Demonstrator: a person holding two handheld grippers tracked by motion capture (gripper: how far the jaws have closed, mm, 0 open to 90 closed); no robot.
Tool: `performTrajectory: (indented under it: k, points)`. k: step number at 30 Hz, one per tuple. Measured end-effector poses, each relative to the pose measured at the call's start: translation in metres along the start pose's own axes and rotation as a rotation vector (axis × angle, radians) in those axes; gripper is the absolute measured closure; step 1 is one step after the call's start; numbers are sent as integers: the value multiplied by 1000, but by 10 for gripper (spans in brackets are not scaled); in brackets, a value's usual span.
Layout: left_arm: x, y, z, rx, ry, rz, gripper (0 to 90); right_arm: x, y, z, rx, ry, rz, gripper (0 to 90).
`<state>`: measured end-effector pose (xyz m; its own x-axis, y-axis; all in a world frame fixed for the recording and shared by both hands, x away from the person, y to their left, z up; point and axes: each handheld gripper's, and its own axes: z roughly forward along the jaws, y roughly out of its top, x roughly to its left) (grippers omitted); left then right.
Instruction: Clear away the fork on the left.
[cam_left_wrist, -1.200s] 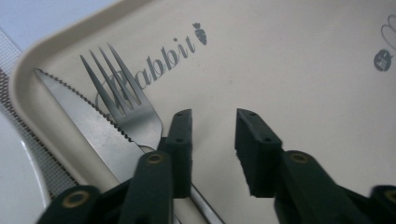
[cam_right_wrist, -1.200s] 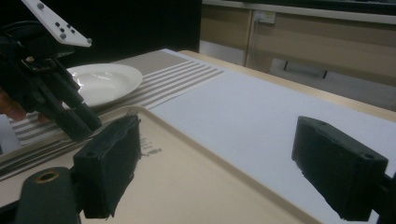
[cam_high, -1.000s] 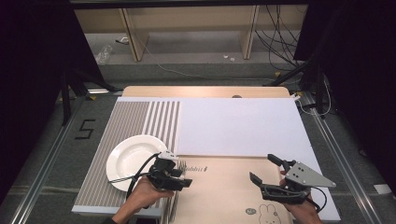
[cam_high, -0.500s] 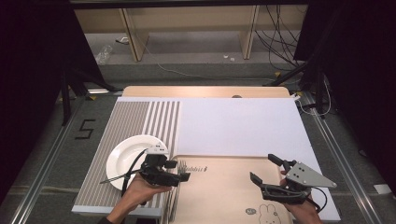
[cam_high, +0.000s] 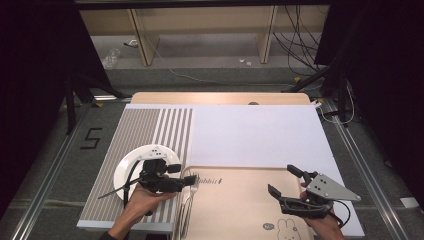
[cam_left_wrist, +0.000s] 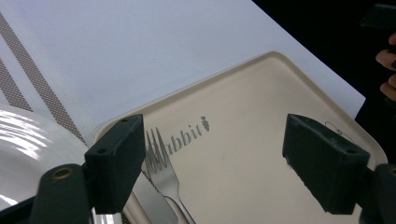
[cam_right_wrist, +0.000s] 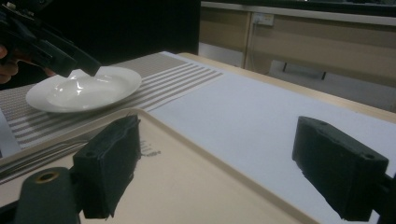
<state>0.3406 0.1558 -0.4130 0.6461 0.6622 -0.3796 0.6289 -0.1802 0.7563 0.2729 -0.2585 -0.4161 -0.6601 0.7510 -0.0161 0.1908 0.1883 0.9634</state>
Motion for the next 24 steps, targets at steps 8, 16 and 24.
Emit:
performTrajectory:
  k: [8,16,24]
  points:
    - [7,1,-8,-31,28,-37,211,-1,0,-1,0,-3,6,161]
    - [15,-5,-21,-85,49,-77,211,-3,-1,-1,0,-6,13,161]
    - [21,-16,-29,-128,92,-114,213,-3,-1,-1,-4,-3,12,161]
